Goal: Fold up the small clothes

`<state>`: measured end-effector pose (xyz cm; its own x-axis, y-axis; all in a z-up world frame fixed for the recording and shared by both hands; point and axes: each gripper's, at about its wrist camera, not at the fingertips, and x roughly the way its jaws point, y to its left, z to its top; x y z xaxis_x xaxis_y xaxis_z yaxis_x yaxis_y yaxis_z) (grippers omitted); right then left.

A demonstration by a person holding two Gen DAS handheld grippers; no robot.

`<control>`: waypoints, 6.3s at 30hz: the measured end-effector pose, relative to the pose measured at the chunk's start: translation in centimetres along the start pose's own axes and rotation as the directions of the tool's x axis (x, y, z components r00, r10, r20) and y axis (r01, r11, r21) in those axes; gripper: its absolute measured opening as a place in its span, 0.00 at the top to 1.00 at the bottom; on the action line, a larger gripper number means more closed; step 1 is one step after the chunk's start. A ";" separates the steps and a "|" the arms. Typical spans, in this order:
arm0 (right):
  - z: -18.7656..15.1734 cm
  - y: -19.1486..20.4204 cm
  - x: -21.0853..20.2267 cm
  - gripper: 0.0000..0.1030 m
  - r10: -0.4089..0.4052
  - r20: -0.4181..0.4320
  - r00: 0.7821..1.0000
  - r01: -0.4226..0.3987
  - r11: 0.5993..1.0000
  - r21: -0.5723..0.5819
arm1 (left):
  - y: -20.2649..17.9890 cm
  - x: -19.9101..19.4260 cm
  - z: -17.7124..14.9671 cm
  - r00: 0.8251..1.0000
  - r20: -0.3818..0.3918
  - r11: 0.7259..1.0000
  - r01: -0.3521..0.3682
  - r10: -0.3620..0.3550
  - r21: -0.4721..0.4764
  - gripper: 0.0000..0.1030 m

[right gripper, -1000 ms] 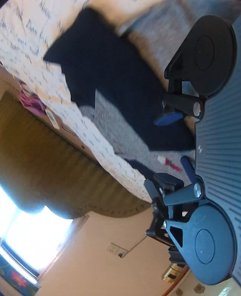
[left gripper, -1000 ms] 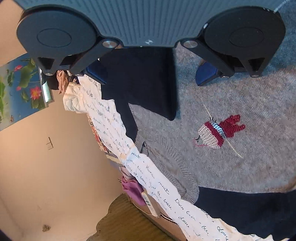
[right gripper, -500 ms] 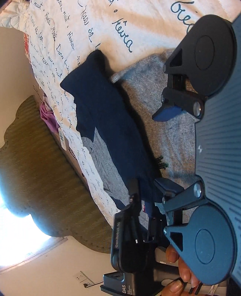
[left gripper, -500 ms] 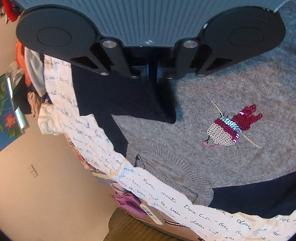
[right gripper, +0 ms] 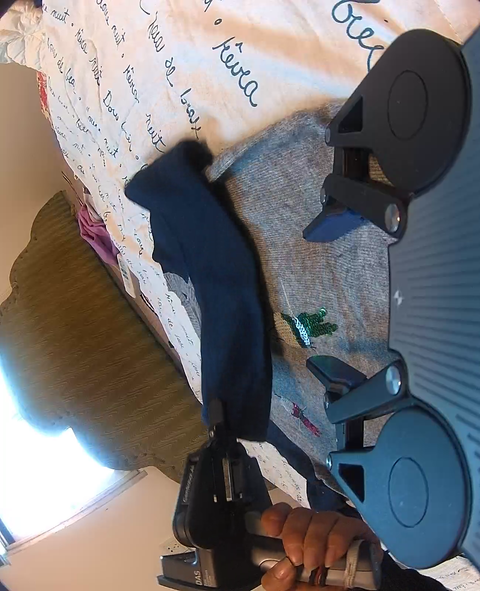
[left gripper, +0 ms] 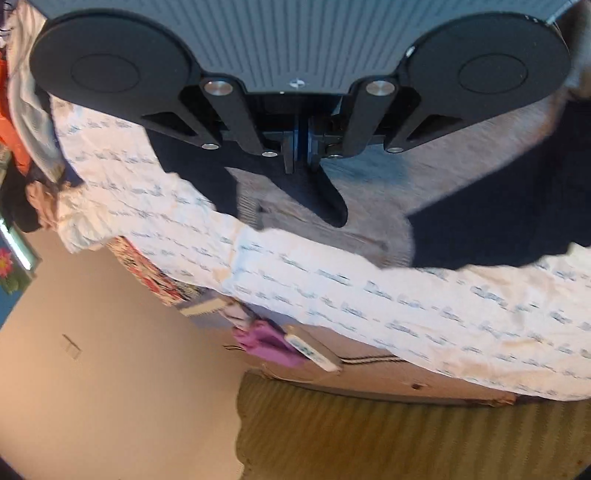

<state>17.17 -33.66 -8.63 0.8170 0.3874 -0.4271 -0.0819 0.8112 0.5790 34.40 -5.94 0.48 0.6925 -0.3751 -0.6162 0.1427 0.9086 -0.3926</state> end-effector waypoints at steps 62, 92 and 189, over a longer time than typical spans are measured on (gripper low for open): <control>8.4 1.3 12.5 0.14 -0.277 -0.012 0.961 0.250 0.884 -0.396 | 18.5 -15.2 -2.6 0.809 0.267 0.830 -0.555 0.524 0.055 0.31; 8.5 1.1 12.2 0.14 -0.265 -0.010 0.964 0.242 0.895 -0.375 | 6.7 -15.4 -3.5 0.438 0.795 0.410 -0.873 0.419 0.265 0.89; 14.0 -4.1 11.5 0.92 -0.063 -0.243 0.968 0.056 0.998 -0.035 | 3.8 3.6 -1.7 0.964 0.010 0.928 -0.257 0.264 0.268 0.11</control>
<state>34.93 -38.67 -6.24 0.6570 0.4304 -0.6189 -0.0554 0.8463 0.5298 36.21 -4.16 -4.33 0.7127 -0.1198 -0.6912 0.1442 0.9893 -0.0227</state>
